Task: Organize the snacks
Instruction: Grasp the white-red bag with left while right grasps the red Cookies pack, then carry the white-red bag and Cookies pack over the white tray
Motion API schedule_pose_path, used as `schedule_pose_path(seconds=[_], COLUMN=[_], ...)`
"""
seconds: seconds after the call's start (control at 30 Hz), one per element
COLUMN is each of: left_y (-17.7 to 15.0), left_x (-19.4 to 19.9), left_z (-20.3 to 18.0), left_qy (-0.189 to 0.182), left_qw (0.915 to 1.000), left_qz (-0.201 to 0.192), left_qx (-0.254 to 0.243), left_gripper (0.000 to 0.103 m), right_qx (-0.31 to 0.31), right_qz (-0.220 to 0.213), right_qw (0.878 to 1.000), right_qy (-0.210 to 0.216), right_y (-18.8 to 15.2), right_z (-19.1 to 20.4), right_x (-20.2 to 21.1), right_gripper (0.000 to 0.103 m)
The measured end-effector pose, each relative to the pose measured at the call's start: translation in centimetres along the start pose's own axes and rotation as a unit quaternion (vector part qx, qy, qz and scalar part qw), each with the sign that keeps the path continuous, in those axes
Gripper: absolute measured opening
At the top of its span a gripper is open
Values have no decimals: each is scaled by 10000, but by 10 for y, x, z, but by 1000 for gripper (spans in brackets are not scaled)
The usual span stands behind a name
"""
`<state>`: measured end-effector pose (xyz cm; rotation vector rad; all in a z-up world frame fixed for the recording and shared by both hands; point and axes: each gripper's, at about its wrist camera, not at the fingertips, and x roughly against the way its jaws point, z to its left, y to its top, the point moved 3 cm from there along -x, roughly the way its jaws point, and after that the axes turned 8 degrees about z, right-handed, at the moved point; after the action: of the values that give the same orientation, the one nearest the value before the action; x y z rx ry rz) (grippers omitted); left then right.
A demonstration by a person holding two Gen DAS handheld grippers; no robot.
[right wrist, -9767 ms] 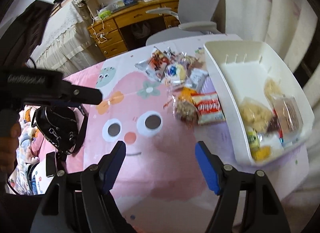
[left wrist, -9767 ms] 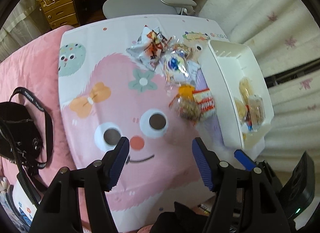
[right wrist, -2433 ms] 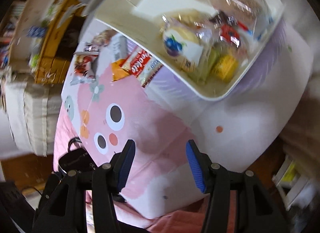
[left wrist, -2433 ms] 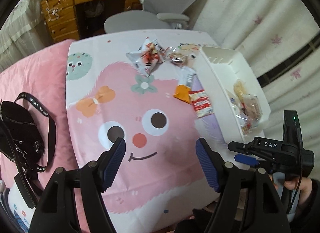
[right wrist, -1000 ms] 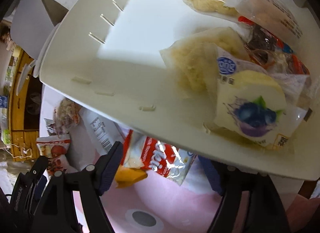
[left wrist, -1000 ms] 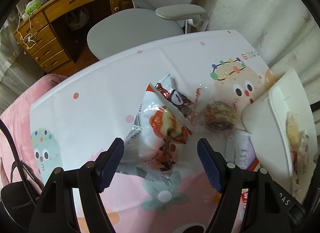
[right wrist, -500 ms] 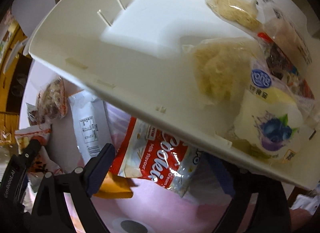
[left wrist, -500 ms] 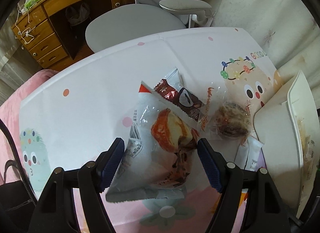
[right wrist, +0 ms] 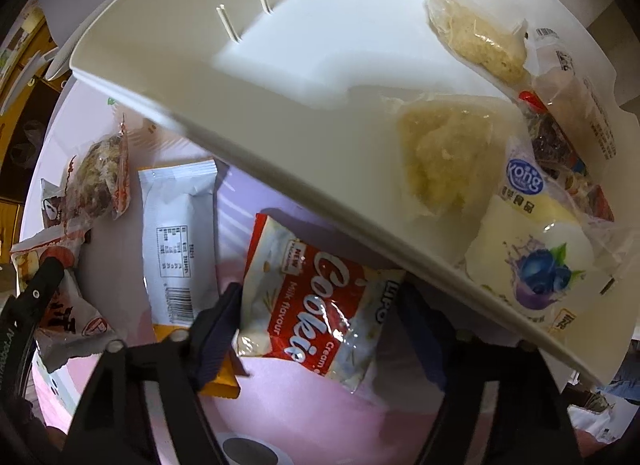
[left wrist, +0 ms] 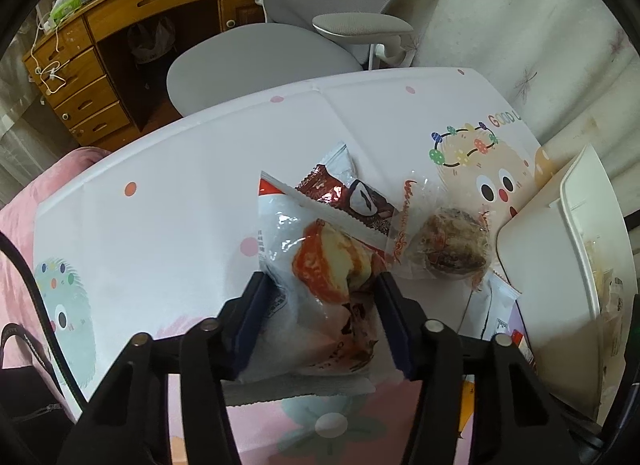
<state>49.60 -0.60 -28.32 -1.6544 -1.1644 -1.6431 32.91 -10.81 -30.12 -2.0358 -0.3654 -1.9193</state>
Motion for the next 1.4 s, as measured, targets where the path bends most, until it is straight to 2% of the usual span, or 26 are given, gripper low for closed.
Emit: schedule_pose_path(seconds=[0.33, 0.67, 0.97, 1.23, 1.4], left_y=[-19, -57, -108, -164, -206], left_x=[15, 52, 98, 137, 155], left_z=[13, 23, 20, 10, -1], left_qy=[37, 2, 3, -58, -247], left_qw=[9997, 9986, 9979, 9958, 9936], left_qz=[-7, -34, -193, -425, -547], left_qx=[243, 525, 622, 814, 959], left_gripper=[34, 33, 33, 34, 33], right_qx=[84, 87, 167, 407, 490], right_qz=[152, 508, 907, 791, 703], right_qw=[9996, 9974, 9934, 9927, 9916], right_qy=[230, 504, 676, 813, 970], right_y=[-7, -31, -72, -108, -120], right_z=[-18, -38, -62, -92, -93], right_x=[11, 10, 16, 40, 49], right_gripper=[58, 56, 56, 56, 56])
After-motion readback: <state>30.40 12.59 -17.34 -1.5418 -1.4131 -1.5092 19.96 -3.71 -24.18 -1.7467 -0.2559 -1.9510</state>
